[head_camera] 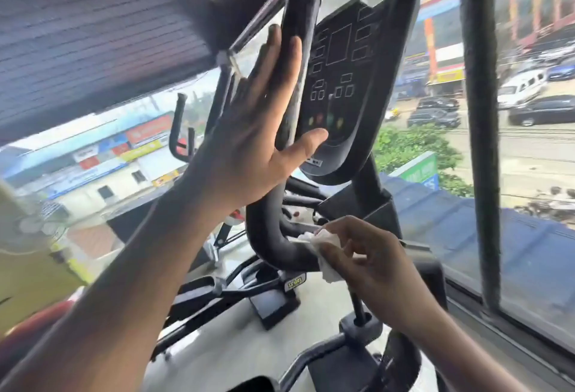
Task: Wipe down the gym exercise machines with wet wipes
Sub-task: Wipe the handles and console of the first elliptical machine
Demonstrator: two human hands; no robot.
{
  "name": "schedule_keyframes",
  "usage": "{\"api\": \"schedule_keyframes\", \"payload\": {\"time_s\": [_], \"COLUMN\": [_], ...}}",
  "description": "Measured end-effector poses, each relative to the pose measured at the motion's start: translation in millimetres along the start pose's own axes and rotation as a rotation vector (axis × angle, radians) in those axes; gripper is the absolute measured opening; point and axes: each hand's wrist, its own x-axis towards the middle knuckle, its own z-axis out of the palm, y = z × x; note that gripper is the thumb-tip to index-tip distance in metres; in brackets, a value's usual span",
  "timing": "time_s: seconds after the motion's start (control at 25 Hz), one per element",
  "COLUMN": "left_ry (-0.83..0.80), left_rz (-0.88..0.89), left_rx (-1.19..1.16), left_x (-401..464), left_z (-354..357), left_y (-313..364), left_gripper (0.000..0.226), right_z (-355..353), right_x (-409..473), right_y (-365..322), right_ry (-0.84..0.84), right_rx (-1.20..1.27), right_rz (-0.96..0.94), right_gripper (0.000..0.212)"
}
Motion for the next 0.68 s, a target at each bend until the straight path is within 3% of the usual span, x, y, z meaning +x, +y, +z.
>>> {"api": "schedule_keyframes", "payload": {"time_s": [0.12,0.24,0.36,0.52,0.68], "left_ry": [-0.061,-0.076,-0.086,0.011,0.056], "left_rz": [-0.152,-0.291,-0.297,-0.316,-0.355], "left_rx": [0.239,0.421,0.680,0.777,0.803], "left_x": [-24.7,-47.9,-66.0,-73.0,-74.9], "left_z": [-2.6,11.0,41.9,56.0,61.3], "left_y": [23.1,56.1,84.0,86.3,84.5], "left_gripper": [0.099,0.099,0.089,0.083,0.080], "right_z": [-6.9,-10.7,-23.9,-60.0,-71.3], "right_x": [-2.7,-8.4,-15.2,-9.2,5.5], "right_y": [3.6,4.0,21.4,91.3,131.1], "right_ry": [-0.091,-0.126,-0.088,0.049,-0.028], "right_rx": [-0.140,-0.096,-0.038,-0.215,-0.429], "right_rz": [-0.117,-0.123,-0.131,0.109,0.186], "right_gripper": [0.009,0.016,0.019,0.015,0.021]}}
